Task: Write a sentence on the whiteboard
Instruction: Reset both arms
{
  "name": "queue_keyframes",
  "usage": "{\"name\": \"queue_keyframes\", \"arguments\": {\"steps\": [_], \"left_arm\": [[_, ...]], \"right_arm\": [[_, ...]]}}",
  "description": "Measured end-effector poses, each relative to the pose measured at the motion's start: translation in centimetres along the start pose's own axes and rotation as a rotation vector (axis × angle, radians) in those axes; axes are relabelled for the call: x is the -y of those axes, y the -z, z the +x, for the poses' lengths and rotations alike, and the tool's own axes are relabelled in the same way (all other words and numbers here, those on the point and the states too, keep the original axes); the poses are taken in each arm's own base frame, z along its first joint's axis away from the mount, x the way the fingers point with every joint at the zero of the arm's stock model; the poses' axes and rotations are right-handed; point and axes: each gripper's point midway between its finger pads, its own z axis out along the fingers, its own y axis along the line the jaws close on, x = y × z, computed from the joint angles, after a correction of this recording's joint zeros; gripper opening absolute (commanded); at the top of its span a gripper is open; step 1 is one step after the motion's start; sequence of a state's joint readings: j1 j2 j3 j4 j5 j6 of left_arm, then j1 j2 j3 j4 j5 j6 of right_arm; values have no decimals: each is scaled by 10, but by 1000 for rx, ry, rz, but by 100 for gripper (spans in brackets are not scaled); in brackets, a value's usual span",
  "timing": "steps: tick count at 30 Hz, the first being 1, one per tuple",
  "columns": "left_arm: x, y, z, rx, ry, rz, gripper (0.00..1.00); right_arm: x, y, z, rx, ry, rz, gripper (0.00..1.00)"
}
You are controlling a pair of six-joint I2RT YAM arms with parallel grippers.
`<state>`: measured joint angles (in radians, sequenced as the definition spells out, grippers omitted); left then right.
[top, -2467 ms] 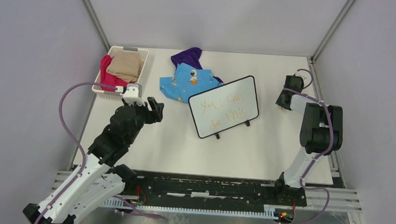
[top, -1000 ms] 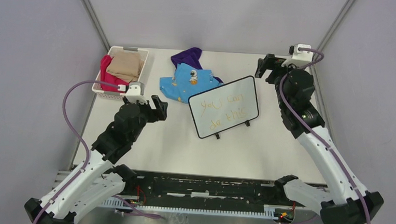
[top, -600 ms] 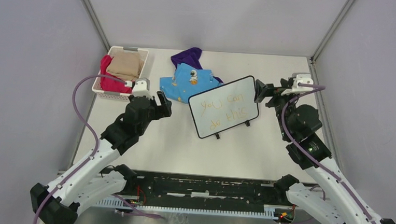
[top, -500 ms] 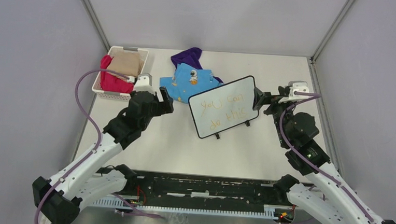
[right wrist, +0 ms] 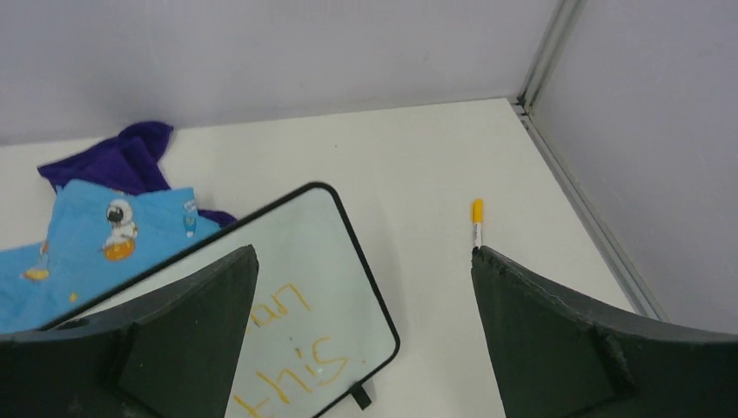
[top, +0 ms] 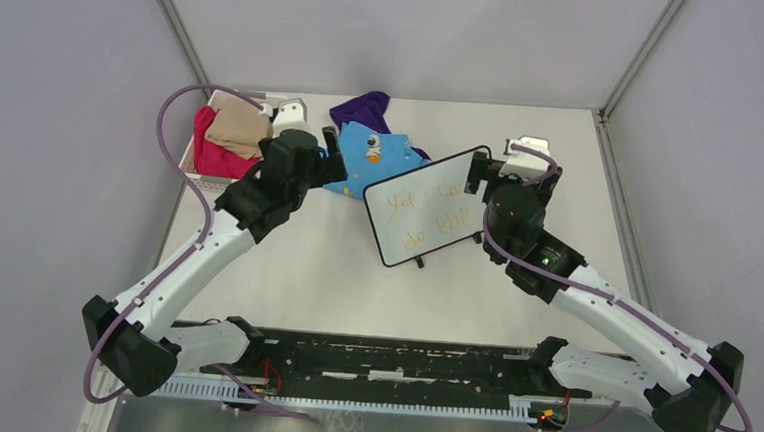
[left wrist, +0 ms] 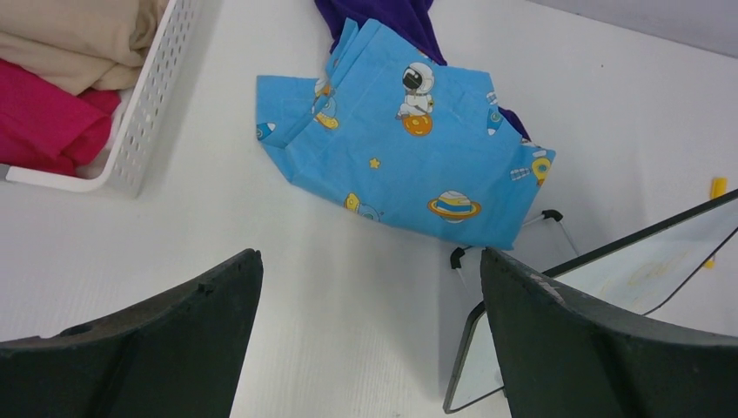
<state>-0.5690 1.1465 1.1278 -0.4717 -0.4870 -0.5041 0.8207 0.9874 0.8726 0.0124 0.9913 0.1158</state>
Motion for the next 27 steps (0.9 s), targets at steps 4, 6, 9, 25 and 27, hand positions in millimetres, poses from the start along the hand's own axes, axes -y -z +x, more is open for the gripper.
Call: {"name": "queue_keyframes", "arguments": {"steps": [4, 6, 9, 25, 27], "left_arm": [[8, 3, -20, 29, -8, 12, 100], [14, 8, -34, 65, 0, 45, 100], [27, 18, -57, 129, 19, 111, 100], [42, 47, -123, 390, 28, 222, 100], [33, 44, -103, 374, -10, 213, 100]], "right_arm": [[-5, -7, -37, 35, -67, 75, 98], [-12, -7, -60, 63, -98, 85, 98], [-24, -1, -87, 107, -103, 66, 98], [-93, 72, -90, 334, 362, -74, 98], [-76, 64, -80, 289, 364, -53, 98]]}}
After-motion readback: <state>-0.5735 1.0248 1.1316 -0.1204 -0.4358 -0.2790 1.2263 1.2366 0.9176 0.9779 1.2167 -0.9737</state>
